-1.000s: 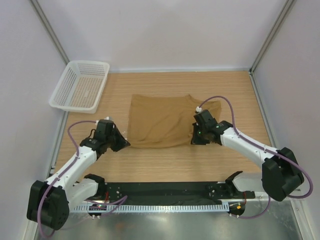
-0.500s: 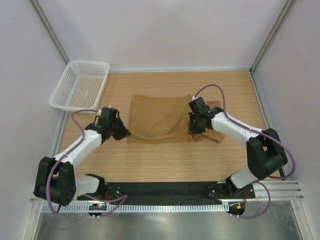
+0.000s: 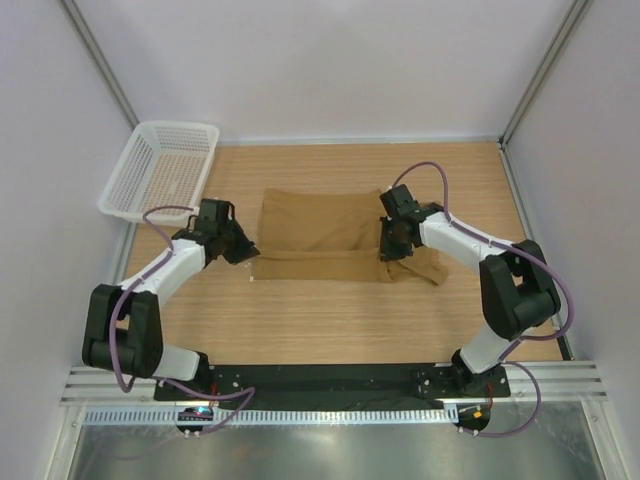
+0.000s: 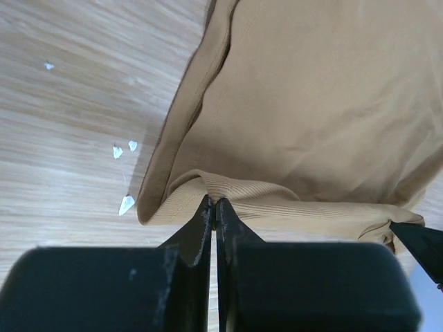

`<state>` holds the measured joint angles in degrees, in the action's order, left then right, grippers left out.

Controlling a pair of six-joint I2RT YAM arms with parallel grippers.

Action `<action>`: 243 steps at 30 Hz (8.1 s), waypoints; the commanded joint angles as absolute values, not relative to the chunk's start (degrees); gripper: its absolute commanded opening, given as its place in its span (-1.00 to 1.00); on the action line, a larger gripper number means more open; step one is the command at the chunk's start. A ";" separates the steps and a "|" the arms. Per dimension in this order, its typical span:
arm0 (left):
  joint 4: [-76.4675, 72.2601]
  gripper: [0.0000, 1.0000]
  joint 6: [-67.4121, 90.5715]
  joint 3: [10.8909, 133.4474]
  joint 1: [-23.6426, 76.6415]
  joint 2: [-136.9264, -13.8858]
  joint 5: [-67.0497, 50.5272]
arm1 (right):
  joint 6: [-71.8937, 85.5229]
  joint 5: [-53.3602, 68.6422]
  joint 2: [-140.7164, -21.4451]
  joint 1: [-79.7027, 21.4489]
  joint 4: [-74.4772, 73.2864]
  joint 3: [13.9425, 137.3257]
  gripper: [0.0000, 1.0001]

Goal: Fold and stack the tank tops
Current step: Fold the tank top

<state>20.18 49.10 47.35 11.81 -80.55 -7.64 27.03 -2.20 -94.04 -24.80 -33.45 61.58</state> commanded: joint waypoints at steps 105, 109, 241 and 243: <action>-0.53 0.08 44.74 33.93 9.14 -78.31 -12.74 | 47.02 -14.76 -84.64 7.38 -23.12 49.48 0.68; -0.26 0.08 44.56 34.10 9.05 -78.84 -12.66 | 43.69 -14.15 -82.36 7.29 -22.24 48.78 0.66; 19.95 0.52 45.35 30.14 9.76 -53.26 -4.22 | 31.91 -14.41 -70.22 -27.77 -32.16 48.93 -0.09; 20.30 0.51 45.26 34.26 9.76 -55.45 -3.17 | 30.16 -15.29 -71.88 -27.77 -32.08 51.75 -0.07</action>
<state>21.23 44.91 28.32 9.67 -54.68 -6.63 32.71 -11.97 -71.68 -27.44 -32.69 45.43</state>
